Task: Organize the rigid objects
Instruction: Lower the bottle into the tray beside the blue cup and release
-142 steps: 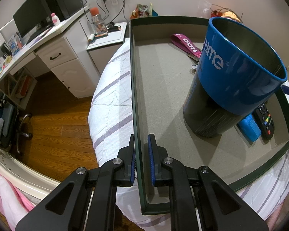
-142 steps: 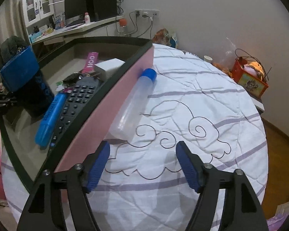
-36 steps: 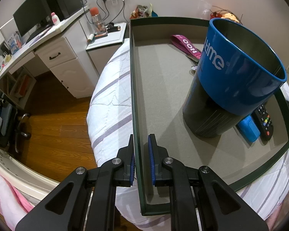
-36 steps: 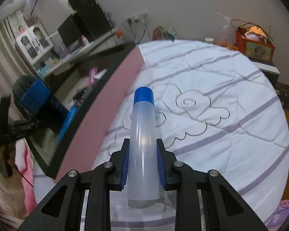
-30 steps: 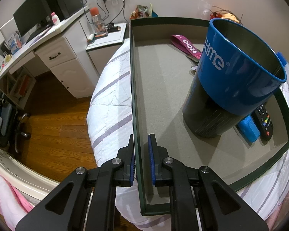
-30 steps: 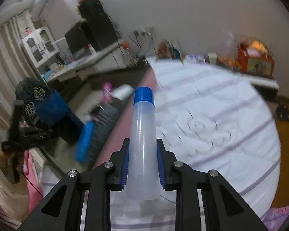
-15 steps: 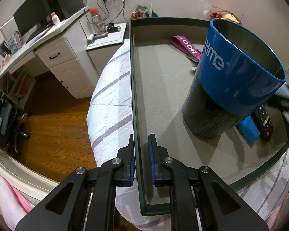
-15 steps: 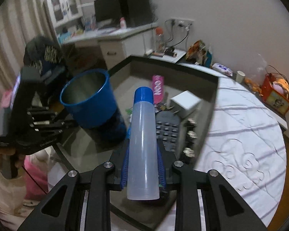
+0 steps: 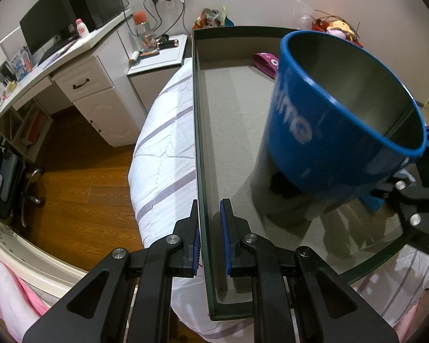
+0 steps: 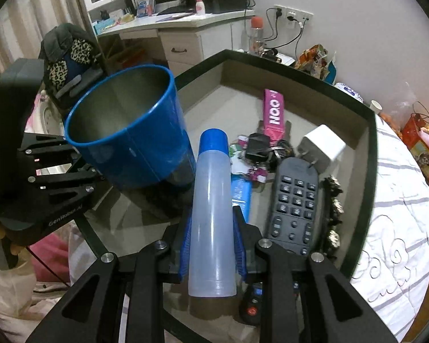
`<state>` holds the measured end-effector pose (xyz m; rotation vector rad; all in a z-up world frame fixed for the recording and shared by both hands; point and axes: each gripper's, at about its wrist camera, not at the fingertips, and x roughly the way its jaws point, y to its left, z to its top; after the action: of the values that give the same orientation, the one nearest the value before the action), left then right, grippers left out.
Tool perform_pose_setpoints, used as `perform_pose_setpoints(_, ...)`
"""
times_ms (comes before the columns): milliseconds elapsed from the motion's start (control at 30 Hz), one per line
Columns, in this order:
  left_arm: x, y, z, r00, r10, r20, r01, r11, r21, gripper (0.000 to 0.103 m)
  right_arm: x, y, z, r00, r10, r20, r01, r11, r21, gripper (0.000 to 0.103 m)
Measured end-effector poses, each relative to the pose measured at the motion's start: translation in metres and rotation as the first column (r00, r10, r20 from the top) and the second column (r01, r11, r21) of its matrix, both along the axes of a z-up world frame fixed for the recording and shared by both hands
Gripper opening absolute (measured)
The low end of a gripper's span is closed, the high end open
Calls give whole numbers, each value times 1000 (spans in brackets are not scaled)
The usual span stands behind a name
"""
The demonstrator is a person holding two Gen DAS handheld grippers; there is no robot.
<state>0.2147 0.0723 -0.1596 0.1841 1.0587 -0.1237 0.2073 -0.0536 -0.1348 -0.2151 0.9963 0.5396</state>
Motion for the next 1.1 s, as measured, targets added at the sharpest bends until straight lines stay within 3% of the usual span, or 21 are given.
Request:
perform_pose_setpoints(400,0,0,0,1000,0,-1,0,1000,0,10,11,23,-17,998,31,-56,-33,998,-45,27)
perform_pose_setpoints(600,0,0,0,1000,0,-2,0,1000,-1,11,11,9,-12,997,43,-60,-42,999,23,28)
perform_pose_setpoints(733,0,-1,0,1000,-1,-1,1,1000,-4,11,9,-8,5,1000,19,0,-19,999,26,52)
perform_pose_setpoints(1100,-1,-2,0,1000,-1,-1,1,1000,-4,11,30,-26,8,986,-81,148,111,972,-207,52)
